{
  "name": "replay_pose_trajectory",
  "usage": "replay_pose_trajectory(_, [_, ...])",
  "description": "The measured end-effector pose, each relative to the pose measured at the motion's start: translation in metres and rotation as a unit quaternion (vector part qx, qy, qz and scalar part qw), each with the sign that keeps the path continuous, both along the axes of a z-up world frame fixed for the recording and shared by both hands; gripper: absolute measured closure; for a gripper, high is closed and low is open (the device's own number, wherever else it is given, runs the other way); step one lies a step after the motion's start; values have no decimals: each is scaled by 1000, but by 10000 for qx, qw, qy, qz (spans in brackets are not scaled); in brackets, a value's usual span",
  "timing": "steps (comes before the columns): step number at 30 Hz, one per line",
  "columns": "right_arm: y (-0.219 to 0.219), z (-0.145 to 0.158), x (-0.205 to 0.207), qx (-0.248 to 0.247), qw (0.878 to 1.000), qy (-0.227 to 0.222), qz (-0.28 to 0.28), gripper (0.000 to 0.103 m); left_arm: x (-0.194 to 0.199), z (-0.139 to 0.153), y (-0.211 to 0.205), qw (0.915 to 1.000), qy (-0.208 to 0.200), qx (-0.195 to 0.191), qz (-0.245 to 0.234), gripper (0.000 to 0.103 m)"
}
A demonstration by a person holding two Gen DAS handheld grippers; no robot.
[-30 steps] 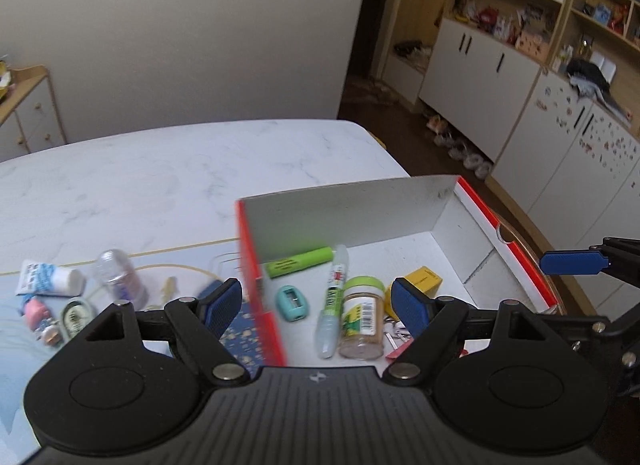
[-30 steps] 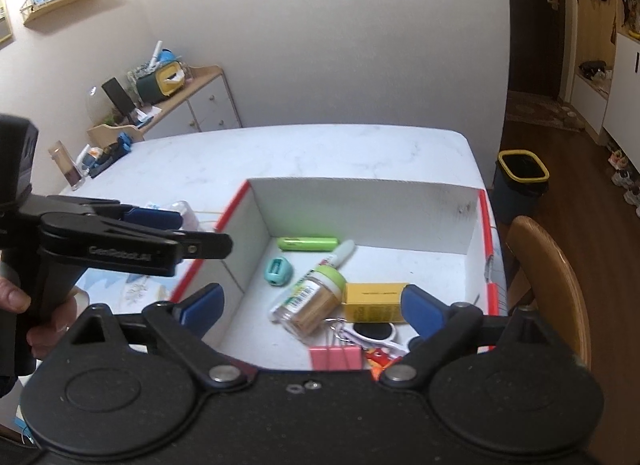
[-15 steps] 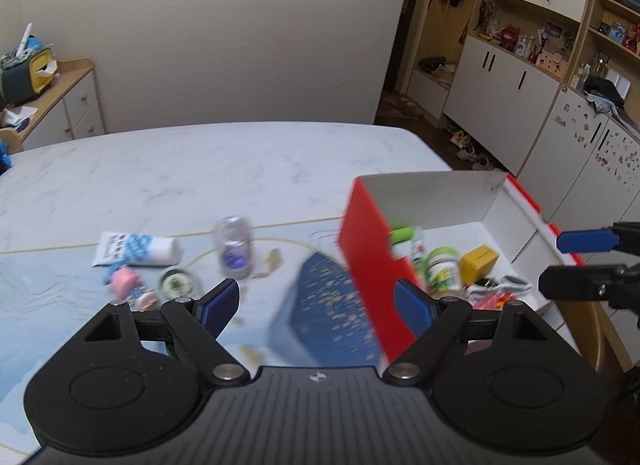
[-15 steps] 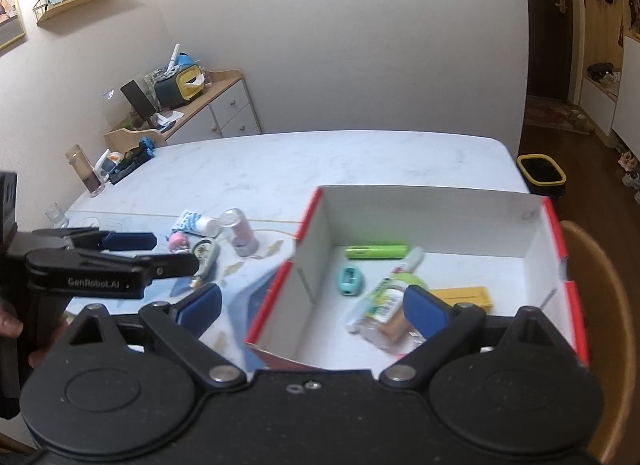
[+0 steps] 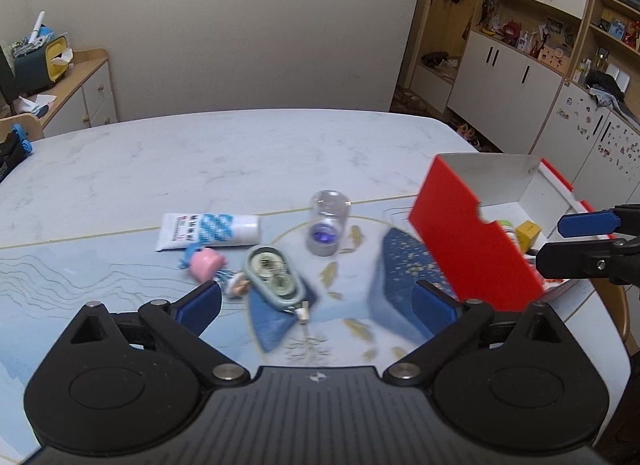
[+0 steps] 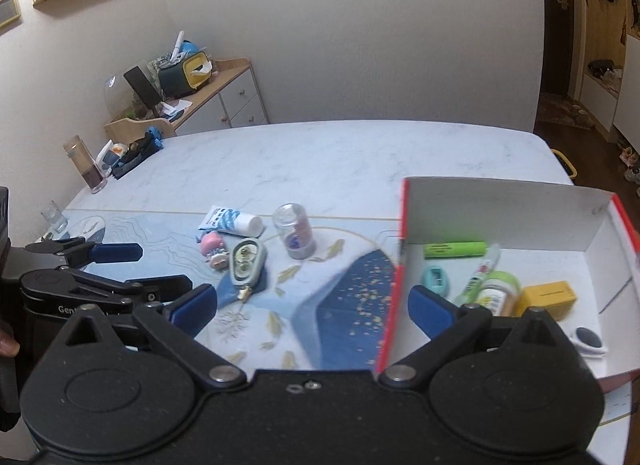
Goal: Organize rigid objects
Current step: 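Withdraw both tools from the box back toward the pile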
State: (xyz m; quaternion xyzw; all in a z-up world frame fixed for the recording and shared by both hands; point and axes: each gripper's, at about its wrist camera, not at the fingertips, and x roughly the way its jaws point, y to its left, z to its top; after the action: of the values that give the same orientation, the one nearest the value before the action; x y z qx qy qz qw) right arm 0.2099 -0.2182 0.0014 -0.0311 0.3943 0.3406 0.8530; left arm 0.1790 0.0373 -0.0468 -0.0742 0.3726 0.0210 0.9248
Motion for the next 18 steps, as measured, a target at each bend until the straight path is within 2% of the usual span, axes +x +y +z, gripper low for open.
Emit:
replay_pose_trajectory(8, [39, -7, -3, -137, 9998, 77, -106, 1, 2, -24, 30, 9999, 86, -81, -120, 1])
replay_pose_trajectory(13, [59, -13, 1, -189, 9996, 164, -126, 1, 9, -38, 38, 9996, 174, 62, -211, 1])
replay_pose_trajectory(18, [79, -24, 9, -310, 9991, 273, -106, 1, 17, -53, 48, 9996, 196, 14, -207, 1])
